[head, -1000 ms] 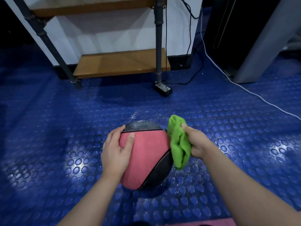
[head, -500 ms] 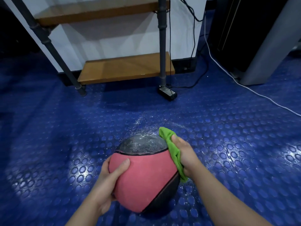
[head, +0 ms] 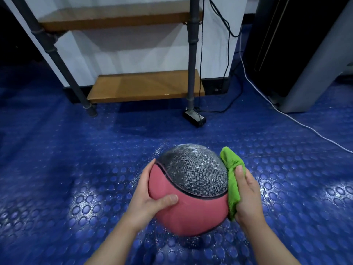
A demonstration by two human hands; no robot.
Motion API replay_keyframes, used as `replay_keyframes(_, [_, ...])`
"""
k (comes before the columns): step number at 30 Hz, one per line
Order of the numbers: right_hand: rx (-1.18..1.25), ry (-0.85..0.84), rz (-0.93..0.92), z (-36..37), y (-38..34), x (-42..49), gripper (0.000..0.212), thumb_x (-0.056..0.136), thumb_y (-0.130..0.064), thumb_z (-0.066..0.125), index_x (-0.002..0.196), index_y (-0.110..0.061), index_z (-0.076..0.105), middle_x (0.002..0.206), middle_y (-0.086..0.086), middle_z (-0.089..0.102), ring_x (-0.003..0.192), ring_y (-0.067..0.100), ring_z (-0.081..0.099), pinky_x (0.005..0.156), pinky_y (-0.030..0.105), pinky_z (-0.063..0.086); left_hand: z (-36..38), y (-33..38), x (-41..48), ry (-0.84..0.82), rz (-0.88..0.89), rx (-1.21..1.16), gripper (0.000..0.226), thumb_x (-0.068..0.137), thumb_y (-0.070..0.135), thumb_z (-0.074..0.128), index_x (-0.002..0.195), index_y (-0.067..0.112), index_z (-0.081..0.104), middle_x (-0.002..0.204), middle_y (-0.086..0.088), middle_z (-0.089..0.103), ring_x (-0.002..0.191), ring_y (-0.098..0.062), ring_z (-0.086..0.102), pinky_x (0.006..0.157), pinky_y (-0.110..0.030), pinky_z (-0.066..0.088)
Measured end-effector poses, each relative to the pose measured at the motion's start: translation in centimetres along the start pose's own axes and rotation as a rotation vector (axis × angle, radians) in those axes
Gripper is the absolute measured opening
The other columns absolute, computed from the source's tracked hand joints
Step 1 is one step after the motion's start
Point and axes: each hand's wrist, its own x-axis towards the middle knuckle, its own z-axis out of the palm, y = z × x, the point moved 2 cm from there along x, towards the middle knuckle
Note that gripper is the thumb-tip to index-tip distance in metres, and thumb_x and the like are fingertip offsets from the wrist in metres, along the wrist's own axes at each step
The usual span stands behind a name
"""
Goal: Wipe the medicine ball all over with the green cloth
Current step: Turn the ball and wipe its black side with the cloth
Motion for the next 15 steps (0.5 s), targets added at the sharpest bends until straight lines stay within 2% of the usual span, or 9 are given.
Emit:
replay_keyframes(2, [-0.029,0.016,-0.002,-0.2,0.8,-0.1,0.040,0.090,-0.042,0.050,0.119,-0.021,0.066,0.123,0.001,0.067,0.117,0.020,0.061,0.102,0.042,0.047,-0.1,-0.8,0.3,-0.031,0.000,0.055,0.126,0.039,0.057,0.095,0.146,0.041,0.030,0.136,0.023,0.053,0.124,-0.007,0.056,0.099,-0.032,0.051])
replay_keyframes(4, [-0.053,0.011,-0.016,-0.3,1.4,-0.3,0.037,0.094,-0.038,0.045,0.120,-0.022,0.065,0.125,-0.004,0.066,0.120,0.015,0.059,0.102,0.034,0.046,-0.4,-1.6,0.2,-0.066,0.004,0.095,0.129,0.040,0.056,0.096,0.149,0.040,0.027,0.144,0.016,0.048,0.127,-0.009,0.054,0.101,-0.033,0.050])
replay_keyframes(7, [-0.091,0.028,-0.026,-0.2,1.6,-0.7,0.032,0.097,-0.032,0.042,0.116,-0.023,0.066,0.123,-0.003,0.067,0.116,0.012,0.061,0.099,0.029,0.048,-0.8,-1.9,0.1,-0.140,-0.017,0.092,0.129,0.042,0.048,0.098,0.148,0.043,0.024,0.142,0.016,0.049,0.125,-0.009,0.056,0.094,-0.026,0.052])
replay_keyframes(10, [-0.122,0.067,-0.004,-0.3,1.3,-1.0,0.030,0.100,-0.026,0.041,0.112,-0.021,0.068,0.114,-0.001,0.071,0.112,0.018,0.064,0.098,0.036,0.050,-0.9,-1.6,-0.6,-0.178,-0.079,0.004,0.127,0.044,0.039,0.097,0.146,0.050,0.022,0.144,0.023,0.046,0.124,0.003,0.054,0.089,-0.016,0.050])
replay_keyframes(11, [-0.129,0.074,0.005,-0.3,1.2,-1.1,0.030,0.100,-0.026,0.041,0.112,-0.020,0.068,0.112,0.000,0.071,0.110,0.019,0.064,0.098,0.038,0.049,-0.8,-1.4,-1.0,-0.167,-0.087,0.008,0.127,0.044,0.044,0.097,0.144,0.054,0.020,0.148,0.025,0.040,0.127,0.006,0.049,0.094,-0.016,0.048])
replay_keyframes(12, [-0.135,0.071,0.011,-0.3,1.1,-1.2,0.030,0.101,-0.027,0.042,0.112,-0.018,0.068,0.111,0.001,0.072,0.109,0.021,0.065,0.097,0.040,0.049,-0.6,-1.2,-1.4,-0.127,-0.081,0.063,0.129,0.042,0.054,0.095,0.144,0.058,0.017,0.153,0.024,0.031,0.135,0.006,0.040,0.105,-0.022,0.043])
replay_keyframes(13, [-0.144,0.073,0.018,-0.4,1.1,-1.2,0.030,0.100,-0.028,0.042,0.112,-0.018,0.069,0.108,0.002,0.073,0.107,0.022,0.066,0.095,0.041,0.050,-0.1,-1.0,-1.7,-0.072,-0.062,0.173,0.132,0.040,0.066,0.091,0.145,0.061,0.011,0.159,0.022,0.020,0.144,0.003,0.026,0.116,-0.033,0.033])
replay_keyframes(15, [-0.154,0.077,0.038,-0.5,1.0,-1.3,0.029,0.100,-0.030,0.043,0.107,-0.020,0.070,0.103,0.001,0.074,0.103,0.022,0.067,0.089,0.038,0.052,1.4,-0.3,-2.6,0.056,-0.002,0.411,0.135,0.037,0.087,0.076,0.147,0.061,0.002,0.161,0.024,0.001,0.150,0.000,0.000,0.122,-0.041,0.012])
